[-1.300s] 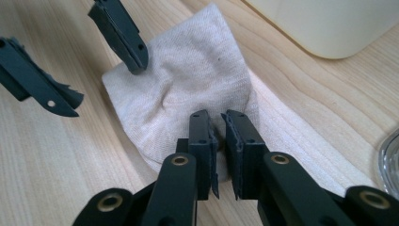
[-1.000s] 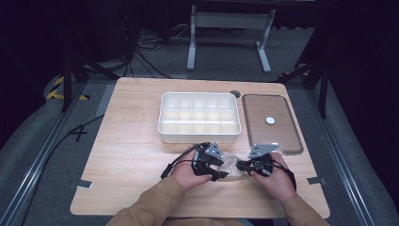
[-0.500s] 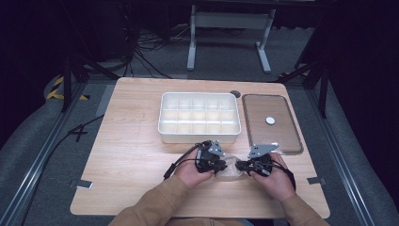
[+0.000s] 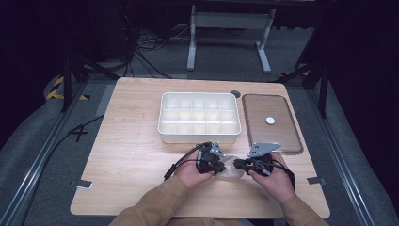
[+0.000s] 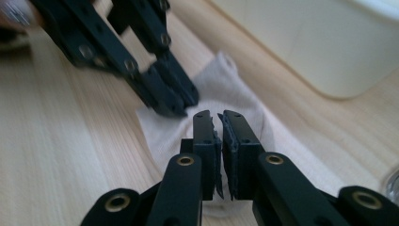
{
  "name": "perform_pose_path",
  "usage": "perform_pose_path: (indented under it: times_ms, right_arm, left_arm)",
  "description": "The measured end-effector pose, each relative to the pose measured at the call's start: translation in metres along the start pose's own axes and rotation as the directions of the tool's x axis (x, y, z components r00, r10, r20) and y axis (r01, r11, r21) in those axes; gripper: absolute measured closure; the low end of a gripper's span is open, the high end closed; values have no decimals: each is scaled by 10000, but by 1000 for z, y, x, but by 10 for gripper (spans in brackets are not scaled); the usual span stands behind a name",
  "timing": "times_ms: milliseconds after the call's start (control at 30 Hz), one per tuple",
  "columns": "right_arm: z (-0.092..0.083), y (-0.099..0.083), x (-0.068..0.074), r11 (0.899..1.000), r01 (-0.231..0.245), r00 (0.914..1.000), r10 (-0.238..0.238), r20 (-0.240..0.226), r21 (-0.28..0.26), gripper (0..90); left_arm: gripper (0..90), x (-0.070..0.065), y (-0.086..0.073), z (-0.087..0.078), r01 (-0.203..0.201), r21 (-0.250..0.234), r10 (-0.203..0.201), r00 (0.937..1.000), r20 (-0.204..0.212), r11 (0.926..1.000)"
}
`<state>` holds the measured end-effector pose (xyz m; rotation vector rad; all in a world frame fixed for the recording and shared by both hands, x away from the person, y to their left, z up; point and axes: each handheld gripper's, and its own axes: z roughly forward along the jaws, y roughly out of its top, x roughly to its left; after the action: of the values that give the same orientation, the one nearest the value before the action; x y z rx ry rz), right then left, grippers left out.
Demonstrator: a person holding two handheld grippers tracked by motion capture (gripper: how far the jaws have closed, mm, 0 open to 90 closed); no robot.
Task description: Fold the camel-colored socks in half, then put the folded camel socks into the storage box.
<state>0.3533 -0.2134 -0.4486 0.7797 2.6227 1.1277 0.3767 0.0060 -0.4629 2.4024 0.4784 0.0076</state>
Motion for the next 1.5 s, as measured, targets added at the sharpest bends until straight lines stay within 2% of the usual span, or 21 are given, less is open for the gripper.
perform_pose_path:
  times_ms: [133, 300, 500, 633, 833, 1033, 1200, 1267, 1300, 1433, 1500]
  right_arm:
    - [6, -8, -6, 9982, -197, 9997, 191, 119, 567, 856]
    - [5, -13, -9, 9977, -309, 9994, 300, 156, 599, 859]
    - [5, -17, -13, 9969, -544, 9985, 541, 70, 571, 868]
    - [5, -17, -12, 9973, -412, 9991, 405, 120, 601, 870]
    - [5, -16, -12, 9975, -356, 9993, 349, 120, 609, 870]
    - [6, -17, -11, 9977, -362, 9992, 352, 178, 578, 871]
    - [5, -17, -11, 9979, -319, 9993, 308, 205, 564, 871]
    - [5, -17, -11, 9980, -319, 9993, 307, 212, 553, 871]
    - [5, -17, -11, 9980, -326, 9993, 315, 213, 542, 871]
    - [5, -17, -10, 9980, -314, 9993, 302, 236, 548, 871]
    - [5, -17, -10, 9980, -299, 9992, 285, 274, 552, 871]
  left_arm:
    - [806, 0, 0, 0, 26, -23, -26, 10000, 20, 10000]
    - [792, 0, 0, -1, 149, -46, -148, 9999, 87, 9999]
    - [707, 0, 0, -11, 188, -156, -186, 9998, 115, 9997]
    - [688, 1, -4, -23, 286, 80, -286, 9996, 18, 9996]
    - [664, -2, -9, -27, 280, 321, -282, 9996, 78, 9991]
    - [633, -5, -8, -21, 345, 629, -364, 9989, 294, 9974]
    - [561, -6, -8, -19, 360, 647, -385, 9985, 388, 9973]
    - [540, -6, -9, -16, 615, 1124, -667, 9968, 436, 9918]
    - [534, -6, -9, -15, 561, 1238, -613, 9974, 383, 9907]
    - [538, -8, -8, -10, 464, 1176, -509, 9981, 357, 9920]
    - [600, -8, -7, -10, 348, 1107, -383, 9988, 293, 9932]
